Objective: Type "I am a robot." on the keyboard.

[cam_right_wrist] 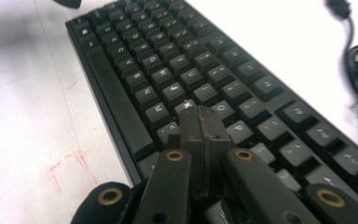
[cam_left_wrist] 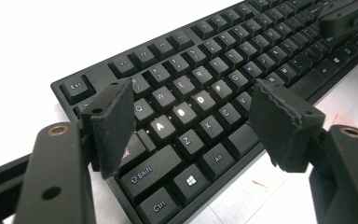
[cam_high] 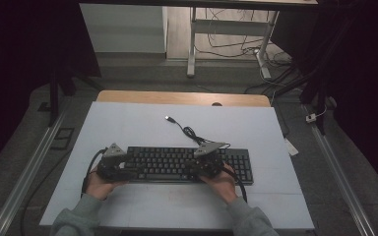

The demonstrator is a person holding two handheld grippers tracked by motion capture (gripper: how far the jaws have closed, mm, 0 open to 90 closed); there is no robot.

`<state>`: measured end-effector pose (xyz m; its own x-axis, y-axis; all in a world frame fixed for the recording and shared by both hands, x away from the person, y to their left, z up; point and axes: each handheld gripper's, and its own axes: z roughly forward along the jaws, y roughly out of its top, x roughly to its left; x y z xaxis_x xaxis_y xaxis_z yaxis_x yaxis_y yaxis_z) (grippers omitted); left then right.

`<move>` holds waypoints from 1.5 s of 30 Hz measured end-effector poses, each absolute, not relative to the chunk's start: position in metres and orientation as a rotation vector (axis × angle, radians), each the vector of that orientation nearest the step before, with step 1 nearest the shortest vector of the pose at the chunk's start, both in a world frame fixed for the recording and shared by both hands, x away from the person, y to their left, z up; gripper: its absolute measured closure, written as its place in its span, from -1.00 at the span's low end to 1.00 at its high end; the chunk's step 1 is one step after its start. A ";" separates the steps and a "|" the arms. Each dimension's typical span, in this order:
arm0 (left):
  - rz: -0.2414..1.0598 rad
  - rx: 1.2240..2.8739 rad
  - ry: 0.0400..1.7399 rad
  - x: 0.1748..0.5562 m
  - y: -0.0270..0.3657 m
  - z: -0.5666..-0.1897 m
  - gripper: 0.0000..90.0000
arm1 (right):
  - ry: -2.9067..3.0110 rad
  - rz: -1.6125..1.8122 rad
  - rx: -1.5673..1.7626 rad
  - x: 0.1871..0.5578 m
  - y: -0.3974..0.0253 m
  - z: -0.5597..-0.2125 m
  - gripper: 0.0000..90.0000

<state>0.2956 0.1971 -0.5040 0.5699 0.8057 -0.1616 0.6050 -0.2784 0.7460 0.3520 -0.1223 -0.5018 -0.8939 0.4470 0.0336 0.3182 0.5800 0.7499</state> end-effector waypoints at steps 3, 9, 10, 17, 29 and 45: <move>0.312 1.995 1.132 0.296 0.198 -0.505 -0.31 | 2.663 1.195 0.644 0.353 -0.119 -0.505 0.99; 0.314 2.000 1.136 0.296 0.198 -0.505 -0.31 | 2.688 1.175 0.657 0.354 -0.118 -0.510 0.99; 0.313 2.000 1.136 0.297 0.198 -0.505 -0.31 | 2.691 1.168 0.653 0.354 -0.117 -0.510 0.99; 0.315 2.000 1.142 0.297 0.198 -0.507 -0.32 | 2.706 1.151 0.655 0.354 -0.116 -0.513 0.99; 0.320 1.999 1.144 0.298 0.198 -0.507 -0.32 | 2.589 1.215 0.655 0.350 -0.128 -0.503 0.98; 0.328 2.007 1.148 0.298 0.198 -0.508 -0.32 | 2.474 1.212 0.741 0.349 -0.166 -0.503 0.04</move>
